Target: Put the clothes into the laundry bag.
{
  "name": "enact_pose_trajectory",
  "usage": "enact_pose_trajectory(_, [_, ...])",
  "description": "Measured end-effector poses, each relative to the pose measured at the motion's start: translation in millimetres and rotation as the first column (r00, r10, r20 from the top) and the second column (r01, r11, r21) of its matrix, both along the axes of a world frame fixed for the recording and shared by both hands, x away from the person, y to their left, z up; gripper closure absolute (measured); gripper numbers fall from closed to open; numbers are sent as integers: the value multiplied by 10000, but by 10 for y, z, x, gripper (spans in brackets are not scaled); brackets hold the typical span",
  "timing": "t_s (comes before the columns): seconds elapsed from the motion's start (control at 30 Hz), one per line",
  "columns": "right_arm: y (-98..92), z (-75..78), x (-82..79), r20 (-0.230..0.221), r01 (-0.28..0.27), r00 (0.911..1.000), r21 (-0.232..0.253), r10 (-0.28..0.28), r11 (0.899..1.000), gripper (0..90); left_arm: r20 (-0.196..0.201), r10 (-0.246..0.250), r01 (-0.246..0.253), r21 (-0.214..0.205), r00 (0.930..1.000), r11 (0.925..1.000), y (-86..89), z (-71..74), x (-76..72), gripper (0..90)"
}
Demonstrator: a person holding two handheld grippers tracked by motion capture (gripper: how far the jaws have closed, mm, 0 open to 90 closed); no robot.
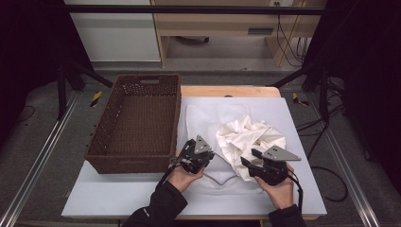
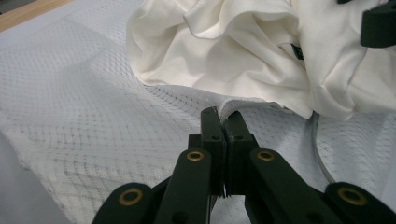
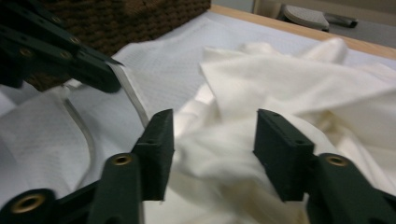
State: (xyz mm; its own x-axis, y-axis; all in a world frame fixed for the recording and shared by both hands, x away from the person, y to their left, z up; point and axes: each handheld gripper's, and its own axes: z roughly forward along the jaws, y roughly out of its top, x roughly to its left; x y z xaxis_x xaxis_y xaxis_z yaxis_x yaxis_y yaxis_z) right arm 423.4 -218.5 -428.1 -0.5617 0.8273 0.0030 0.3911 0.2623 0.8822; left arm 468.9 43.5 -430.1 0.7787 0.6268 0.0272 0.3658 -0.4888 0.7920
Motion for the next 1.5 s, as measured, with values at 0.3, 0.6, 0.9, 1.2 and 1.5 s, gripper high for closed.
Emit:
enact_pose_trajectory(0.3, [30, -291, 151, -470, 427, 9978, -874, -469, 9953, 290, -29, -103, 103, 217, 9999, 9997, -54, 20, -21, 892])
enact_pose_trajectory(0.6, [32, -397, 243, -781, 928, 9912, -1702, -1073, 9810, 688, -240, -63, 67, 149, 9997, 9999, -17, -1, -12, 892])
enact_pose_trajectory(0.9, [-202, 101, -110, 537, -111, 9985, 16, 110, 9999, 730, -622, 247, -254, -113, 9978, 9996, -4, 38, 45, 892])
enact_pose_trajectory(1.2, [234, -5, -165, -40, -1896, 9819, -243, 1896, 9816, 729, -638, 284, -294, -147, 9976, 9995, -123, 119, 24, 893])
enact_pose_trajectory(1.5, [558, -241, -4, -1020, -2397, 9675, -756, 2316, 9679, 724, -806, 266, -306, -490, 9964, 9983, -143, 142, 13, 894])
